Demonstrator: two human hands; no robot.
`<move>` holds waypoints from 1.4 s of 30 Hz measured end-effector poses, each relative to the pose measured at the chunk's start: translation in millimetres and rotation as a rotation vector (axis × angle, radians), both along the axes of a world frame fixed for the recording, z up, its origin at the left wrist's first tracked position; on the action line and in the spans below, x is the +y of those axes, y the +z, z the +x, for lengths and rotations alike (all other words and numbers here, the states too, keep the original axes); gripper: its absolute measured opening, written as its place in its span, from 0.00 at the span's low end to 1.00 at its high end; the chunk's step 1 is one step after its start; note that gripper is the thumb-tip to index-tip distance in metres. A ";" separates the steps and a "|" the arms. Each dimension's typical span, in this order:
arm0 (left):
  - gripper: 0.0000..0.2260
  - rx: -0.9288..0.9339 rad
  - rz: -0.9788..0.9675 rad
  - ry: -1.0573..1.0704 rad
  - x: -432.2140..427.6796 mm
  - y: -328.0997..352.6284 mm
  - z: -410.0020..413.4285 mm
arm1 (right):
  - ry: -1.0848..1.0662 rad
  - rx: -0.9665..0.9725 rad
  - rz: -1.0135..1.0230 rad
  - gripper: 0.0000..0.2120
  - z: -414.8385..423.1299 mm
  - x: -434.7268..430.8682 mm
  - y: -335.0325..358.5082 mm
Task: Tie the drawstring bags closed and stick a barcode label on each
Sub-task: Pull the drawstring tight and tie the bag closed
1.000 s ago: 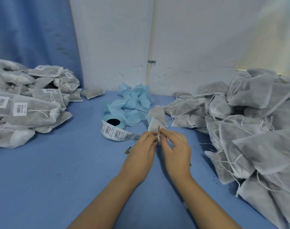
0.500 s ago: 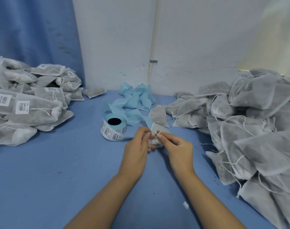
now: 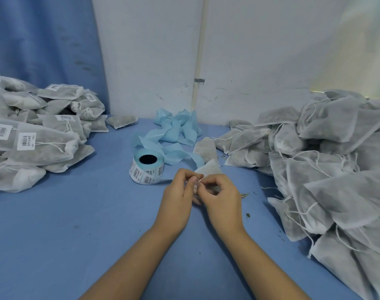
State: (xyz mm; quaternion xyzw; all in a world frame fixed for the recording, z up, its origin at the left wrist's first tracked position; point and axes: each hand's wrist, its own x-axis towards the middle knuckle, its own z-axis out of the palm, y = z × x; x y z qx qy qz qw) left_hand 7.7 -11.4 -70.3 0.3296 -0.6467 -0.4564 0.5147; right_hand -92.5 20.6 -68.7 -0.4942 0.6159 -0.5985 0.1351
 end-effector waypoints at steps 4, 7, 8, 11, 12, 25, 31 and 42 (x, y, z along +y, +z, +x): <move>0.06 0.040 0.025 -0.028 -2.3 1.0 -0.5 | 0.038 -0.070 -0.029 0.09 0.5 -0.9 2.7; 0.05 -0.023 -0.036 0.013 -4.2 1.4 0.5 | 0.082 -0.233 0.025 0.08 -2.6 -2.4 3.6; 0.05 -0.046 -0.060 0.029 -4.5 1.9 1.2 | 0.121 -0.307 0.050 0.08 -3.3 -2.6 4.0; 0.05 -0.093 -0.106 0.045 -3.9 4.2 2.4 | 0.299 -0.553 0.091 0.08 -5.7 -1.5 6.2; 0.06 -0.102 -0.115 0.042 -3.2 4.6 2.5 | 0.347 -0.619 0.086 0.07 -7.2 -1.3 7.6; 0.06 -0.114 -0.076 0.049 -3.9 4.8 1.4 | 0.400 -1.057 -0.009 0.01 -20.8 -2.4 12.6; 0.05 -0.189 -0.081 0.109 -3.6 4.1 -2.3 | 0.405 -1.144 -0.012 0.03 -23.9 -3.3 11.4; 0.09 -0.374 -0.271 0.329 -7.4 -2.2 -0.2 | 0.683 -1.144 0.143 0.03 -18.8 0.3 13.3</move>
